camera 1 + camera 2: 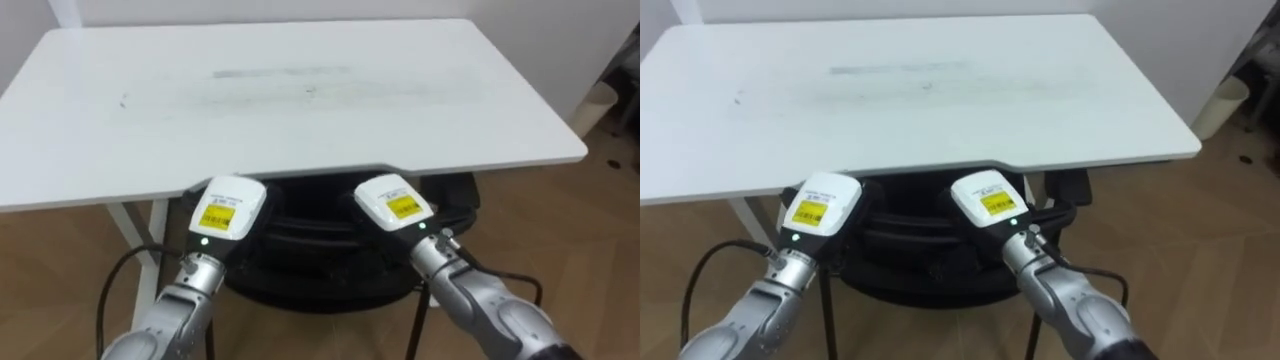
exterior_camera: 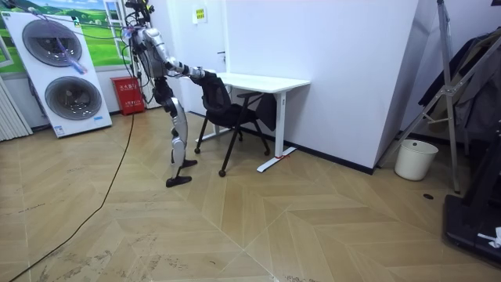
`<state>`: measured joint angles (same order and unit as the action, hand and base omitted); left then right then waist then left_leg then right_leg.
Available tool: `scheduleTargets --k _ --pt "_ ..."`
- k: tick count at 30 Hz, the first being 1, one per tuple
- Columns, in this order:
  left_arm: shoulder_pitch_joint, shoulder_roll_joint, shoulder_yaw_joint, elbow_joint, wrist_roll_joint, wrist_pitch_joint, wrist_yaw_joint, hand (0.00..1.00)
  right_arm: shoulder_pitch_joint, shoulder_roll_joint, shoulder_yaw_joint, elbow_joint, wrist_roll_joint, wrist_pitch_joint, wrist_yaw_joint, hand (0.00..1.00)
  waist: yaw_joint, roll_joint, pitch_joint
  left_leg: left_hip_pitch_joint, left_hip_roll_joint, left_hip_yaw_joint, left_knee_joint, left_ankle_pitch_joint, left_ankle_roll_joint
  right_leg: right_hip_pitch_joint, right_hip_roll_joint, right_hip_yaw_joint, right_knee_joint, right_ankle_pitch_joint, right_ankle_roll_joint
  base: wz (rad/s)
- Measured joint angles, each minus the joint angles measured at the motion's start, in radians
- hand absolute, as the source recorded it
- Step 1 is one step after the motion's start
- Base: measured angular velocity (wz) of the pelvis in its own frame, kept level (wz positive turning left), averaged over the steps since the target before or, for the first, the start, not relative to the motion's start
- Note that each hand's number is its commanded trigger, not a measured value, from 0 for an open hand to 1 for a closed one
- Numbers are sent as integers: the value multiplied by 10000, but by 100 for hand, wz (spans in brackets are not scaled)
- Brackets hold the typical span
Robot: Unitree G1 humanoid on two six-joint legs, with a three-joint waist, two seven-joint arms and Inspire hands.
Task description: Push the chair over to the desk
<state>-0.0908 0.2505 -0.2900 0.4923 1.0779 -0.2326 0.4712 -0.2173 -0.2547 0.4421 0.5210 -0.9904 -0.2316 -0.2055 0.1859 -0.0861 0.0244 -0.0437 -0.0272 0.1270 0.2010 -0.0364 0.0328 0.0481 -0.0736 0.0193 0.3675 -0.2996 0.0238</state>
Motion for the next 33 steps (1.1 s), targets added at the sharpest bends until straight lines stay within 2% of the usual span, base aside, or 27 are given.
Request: scheduleTargets --k 3,5,6,10,14,17,21,23,24,25,26,27,28,29,31,32,33 --pt "0 -253 299 9 -274 -79 -40 0 -94 130 -102 122 53 61 46 0 177 46 -25 -8 150 316 -35 0 -7 -133 31 11 -141 236 59 -35" --pt "0 -401 517 9 -331 -75 -137 0 -159 204 -172 139 145 122 170 0 175 55 -50 -28 191 314 -114 22 -34 -139 44 -82 -313 365 83 -14" --pt "0 -415 528 8 -494 -64 -189 0 -177 209 -215 137 192 135 248 0 162 52 -92 -31 188 243 -192 57 -83 -131 66 -98 -413 436 77 0" --pt "1 -543 732 -24 -649 -85 -210 0 -265 249 -385 136 265 131 519 0 168 3 -122 -31 153 34 -317 107 -136 -135 118 -98 -567 541 41 0" --pt "8 -541 755 -116 -655 -89 -258 0 -267 217 -506 124 467 135 862 0 103 -35 -132 -65 112 -213 -343 224 -113 -112 149 -186 -622 578 -6 6" --pt "6 -540 835 -210 -791 -152 -326 0 -294 183 -553 100 918 105 951 0 56 -70 -139 -130 157 -281 -337 255 -132 -65 219 -241 -793 757 -146 6" --pt "10 -445 1154 -340 -1127 -453 -444 0 -285 79 -1334 -290 1005 -251 958 0 -215 -75 -137 -312 166 -466 -305 316 -132 -152 251 -335 -886 830 -120 6" --pt "20 -470 1556 -392 -1130 -762 -511 0 -31 -342 -1539 -1060 1013 -660 956 0 -186 -102 -121 -380 187 -484 -313 361 -128 -203 275 -354 -939 845 -48 2" --pt "44 -469 1981 -397 -1151 -975 -511 0 103 -651 -1697 -1343 1010 -901 950 0 -180 -119 -111 -383 204 -479 -296 380 -114 -193 293 -348 -945 893 -106 4" --pt "201 -445 2642 -808 -1362 -1065 -508 0 380 -958 -2076 -1765 1010 -1203 942 0 -175 -122 -109 -396 204 -466 -286 396 -106 -170 290 -406 -982 949 -157 9" --pt "366 -435 3125 -1086 -1453 -1009 -490 0 606 -1065 -2387 -2105 1015 -1345 836 0 -204 -122 -104 -398 192 -478 -286 400 -106 -146 272 -460 -1005 950 -153 16" --pt "900 -330 3949 -1534 -2294 -1013 -345 0 1094 -1321 -2901 -2830 1423 -1605 348 0 -345 -125 -102 -407 183 -516 -285 403 -108 -128 260 -517 -1014 920 -114 10" --pt "1473 -342 4733 -2134 -3267 -976 -94 0 1384 -1325 -3776 -3524 2443 -1598 -712 0 -507 -127 -81 -494 192 -572 -216 390 -101 -196 261 -508 -1014 855 -22 3" --pt "1669 -361 5009 -2393 -3787 -973 183 0 1413 -1301 -4354 -3793 3102 -1579 -1259 0 -526 -121 -77 -584 202 -579 -143 363 -96 -268 244 -491 -1003 823 -73 -7" --pt "1745 -343 6298 -4503 -5927 -1101 1848 0 1262 -1295 -7112 -4812 6195 -1254 -2981 0 -408 -55 -76 -803 257 -476 71 214 -71 -394 230 -520 -1075 837 -41 -16" --pt "1759 -314 6740 -5116 -6535 -1280 2287 0 1317 -1296 -7820 -5111 7033 -1231 -3294 0 -421 -50 -132 -836 258 -456 90 170 -64 -402 226 -529 -1131 840 -30 -17" --pt "1954 -189 7648 -6074 -7646 -1709 3194 0 1514 -1291 -9144 -5816 9008 -1291 -3913 0 -515 2 -216 -829 194 -422 89 100 -19 -371 141 -541 -1201 871 52 -7"
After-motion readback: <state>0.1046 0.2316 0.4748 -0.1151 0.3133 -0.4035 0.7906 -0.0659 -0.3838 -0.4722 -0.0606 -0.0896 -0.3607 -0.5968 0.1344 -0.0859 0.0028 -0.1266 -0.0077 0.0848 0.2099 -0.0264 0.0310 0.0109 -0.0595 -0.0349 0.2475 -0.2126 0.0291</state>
